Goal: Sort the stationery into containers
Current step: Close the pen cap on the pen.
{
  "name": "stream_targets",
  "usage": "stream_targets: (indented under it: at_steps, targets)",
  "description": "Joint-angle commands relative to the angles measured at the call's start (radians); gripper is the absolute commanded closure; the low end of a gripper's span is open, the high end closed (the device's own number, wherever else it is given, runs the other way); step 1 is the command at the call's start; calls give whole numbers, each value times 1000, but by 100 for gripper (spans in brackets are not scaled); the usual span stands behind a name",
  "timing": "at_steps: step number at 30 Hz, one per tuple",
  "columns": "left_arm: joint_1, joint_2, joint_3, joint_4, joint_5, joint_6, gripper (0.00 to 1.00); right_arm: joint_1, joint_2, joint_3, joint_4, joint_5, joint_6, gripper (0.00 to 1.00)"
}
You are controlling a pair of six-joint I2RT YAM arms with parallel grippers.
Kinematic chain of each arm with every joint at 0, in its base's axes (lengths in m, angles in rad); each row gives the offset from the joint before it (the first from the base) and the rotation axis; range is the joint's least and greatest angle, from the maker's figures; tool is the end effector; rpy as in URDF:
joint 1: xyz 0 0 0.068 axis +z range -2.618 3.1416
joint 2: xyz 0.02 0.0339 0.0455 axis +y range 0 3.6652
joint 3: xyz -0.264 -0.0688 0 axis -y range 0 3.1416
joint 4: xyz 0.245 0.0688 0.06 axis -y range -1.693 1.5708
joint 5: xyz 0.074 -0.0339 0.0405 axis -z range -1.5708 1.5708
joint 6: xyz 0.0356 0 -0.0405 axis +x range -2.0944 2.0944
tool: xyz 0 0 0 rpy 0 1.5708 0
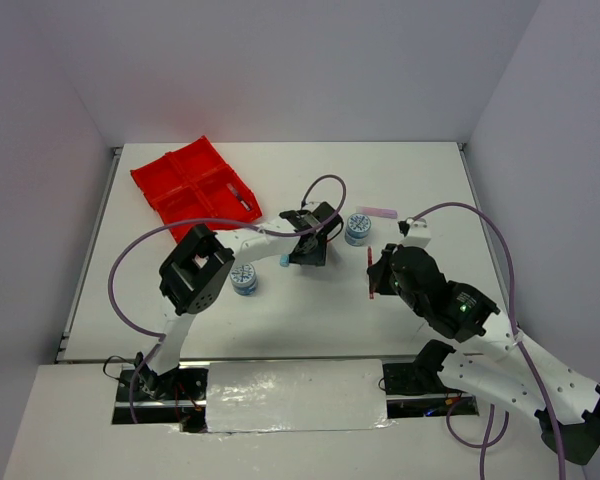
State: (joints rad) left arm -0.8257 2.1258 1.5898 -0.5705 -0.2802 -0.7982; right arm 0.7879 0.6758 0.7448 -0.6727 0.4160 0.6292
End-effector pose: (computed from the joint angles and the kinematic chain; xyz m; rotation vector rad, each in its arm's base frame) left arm 0.3116 -0.3232 0.1676 -0.0512 2.6174 -0.1950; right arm 0.1104 0.0905 0.2949 0.0664 2.1401 0.3862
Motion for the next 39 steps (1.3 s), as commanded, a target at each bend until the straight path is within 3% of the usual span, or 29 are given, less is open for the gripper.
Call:
stream_targets:
  at_steps: [1, 4, 6, 13, 17, 26, 39]
  targets:
    - [23, 77, -50, -55, 15, 25, 42, 5, 1, 5, 50, -13, -16, 100]
    - [30, 82, -33, -60, 3, 34, 45, 5, 7, 4, 55, -19, -17, 100]
    - [31, 92, -19, -71, -5, 36, 54, 5, 4, 2, 58, -20, -17, 100]
    - [30, 91, -42, -68, 6, 42, 56, 5, -16, -5, 55, -20, -16, 100]
    - [30, 95, -86, -5, 74, 66, 83, 5, -19, -12, 65, -31, -20, 100]
    - [30, 39, -151, 31, 93, 65, 100, 5, -35, -48, 120, -85, -42, 100]
    - [25, -56, -183, 18, 4, 70, 100, 5, -9, -71, 160, -115, -45, 100]
